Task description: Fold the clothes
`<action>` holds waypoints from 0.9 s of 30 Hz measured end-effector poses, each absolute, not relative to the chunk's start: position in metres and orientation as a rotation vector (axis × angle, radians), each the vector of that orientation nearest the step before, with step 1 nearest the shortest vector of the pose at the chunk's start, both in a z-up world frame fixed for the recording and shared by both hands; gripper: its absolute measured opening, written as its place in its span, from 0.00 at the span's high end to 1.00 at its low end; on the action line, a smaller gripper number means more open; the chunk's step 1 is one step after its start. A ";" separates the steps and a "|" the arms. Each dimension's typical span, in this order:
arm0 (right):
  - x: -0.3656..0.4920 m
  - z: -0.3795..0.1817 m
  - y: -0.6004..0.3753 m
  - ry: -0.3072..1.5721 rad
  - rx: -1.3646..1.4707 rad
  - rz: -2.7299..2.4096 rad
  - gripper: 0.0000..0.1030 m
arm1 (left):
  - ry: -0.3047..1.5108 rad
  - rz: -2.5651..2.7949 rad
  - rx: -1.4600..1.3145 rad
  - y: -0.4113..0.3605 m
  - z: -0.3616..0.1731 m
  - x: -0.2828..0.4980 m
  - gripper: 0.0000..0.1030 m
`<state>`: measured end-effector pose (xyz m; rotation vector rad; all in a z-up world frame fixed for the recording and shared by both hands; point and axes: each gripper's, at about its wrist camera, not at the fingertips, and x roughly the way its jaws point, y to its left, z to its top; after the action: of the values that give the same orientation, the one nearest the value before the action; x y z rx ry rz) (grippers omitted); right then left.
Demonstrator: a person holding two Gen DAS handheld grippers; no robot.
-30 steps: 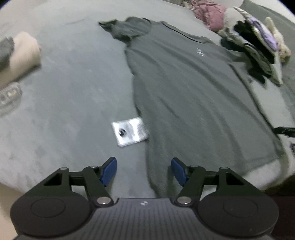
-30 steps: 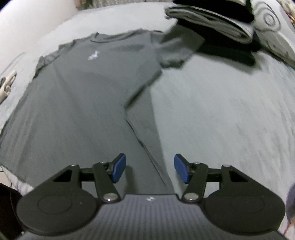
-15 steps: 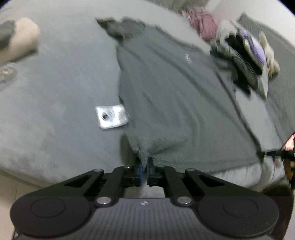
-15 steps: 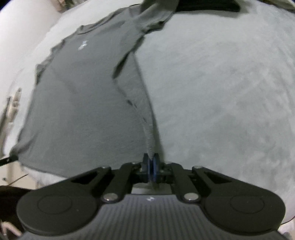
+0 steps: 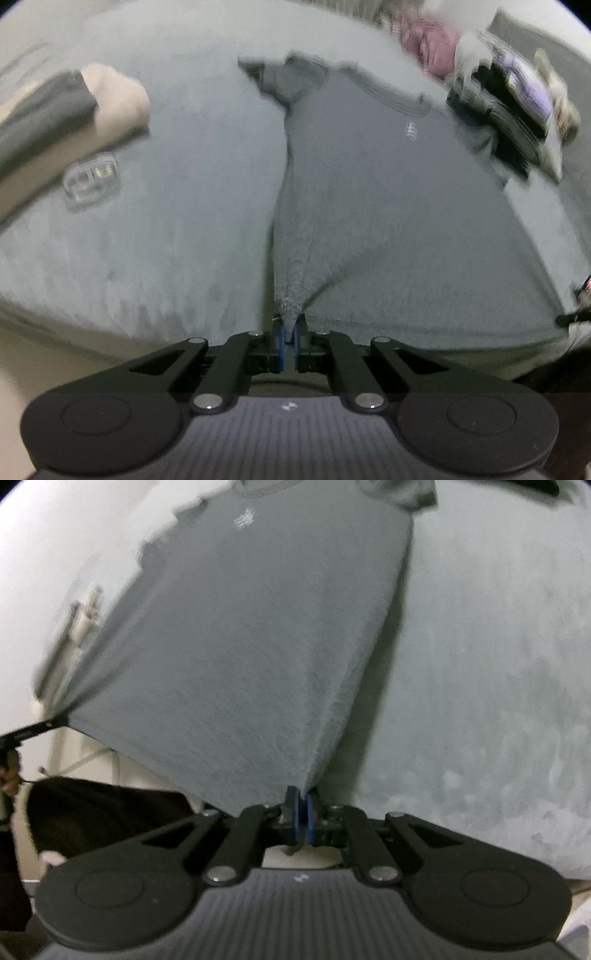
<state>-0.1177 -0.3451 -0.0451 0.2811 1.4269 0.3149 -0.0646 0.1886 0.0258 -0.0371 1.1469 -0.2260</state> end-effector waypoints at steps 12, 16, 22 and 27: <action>-0.094 -0.043 -0.361 1.354 0.315 0.289 0.44 | 1.068 -0.246 -0.138 0.214 0.050 0.009 0.51; -0.064 -0.041 -0.384 1.251 0.382 0.171 0.43 | 1.029 -0.189 -0.260 0.223 0.044 0.073 0.50; -0.010 -0.061 -0.417 1.072 0.572 0.038 0.44 | 1.031 -0.164 -0.362 0.213 0.012 0.166 0.50; 0.033 -0.088 -0.424 0.948 0.707 -0.016 0.44 | 0.966 -0.186 -0.446 0.207 -0.004 0.208 0.49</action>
<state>0.0333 -0.4241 -0.0878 0.7071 0.9484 -0.0163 0.2078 0.2068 -0.0045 -0.4463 0.9661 -0.1862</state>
